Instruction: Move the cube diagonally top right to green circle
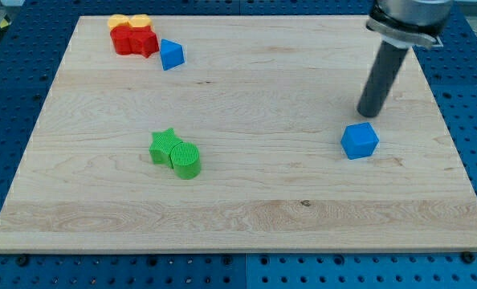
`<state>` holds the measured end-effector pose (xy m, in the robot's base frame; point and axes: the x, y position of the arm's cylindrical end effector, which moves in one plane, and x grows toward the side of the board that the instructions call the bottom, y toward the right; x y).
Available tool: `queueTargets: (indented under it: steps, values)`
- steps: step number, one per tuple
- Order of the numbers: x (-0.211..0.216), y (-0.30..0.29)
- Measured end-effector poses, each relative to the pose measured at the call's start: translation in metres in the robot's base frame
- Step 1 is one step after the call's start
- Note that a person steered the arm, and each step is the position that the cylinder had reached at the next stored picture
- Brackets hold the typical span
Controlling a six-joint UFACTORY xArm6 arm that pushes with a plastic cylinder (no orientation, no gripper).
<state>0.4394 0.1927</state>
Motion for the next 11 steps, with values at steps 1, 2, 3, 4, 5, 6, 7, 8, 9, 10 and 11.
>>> queueTargets:
  steps: [1,2,3,4,5,6,7,8,9,10,11]
  values:
    - [0.038,0.023]
    - [0.071,0.037]
    - [0.086,0.018]
    - [0.068,-0.015]
    - [0.045,-0.026]
    - [0.036,-0.026]
    - [0.021,-0.038]
    - [0.0,-0.047]
    - [-0.023,-0.056]
    - [-0.029,-0.058]
    - [0.006,-0.058]
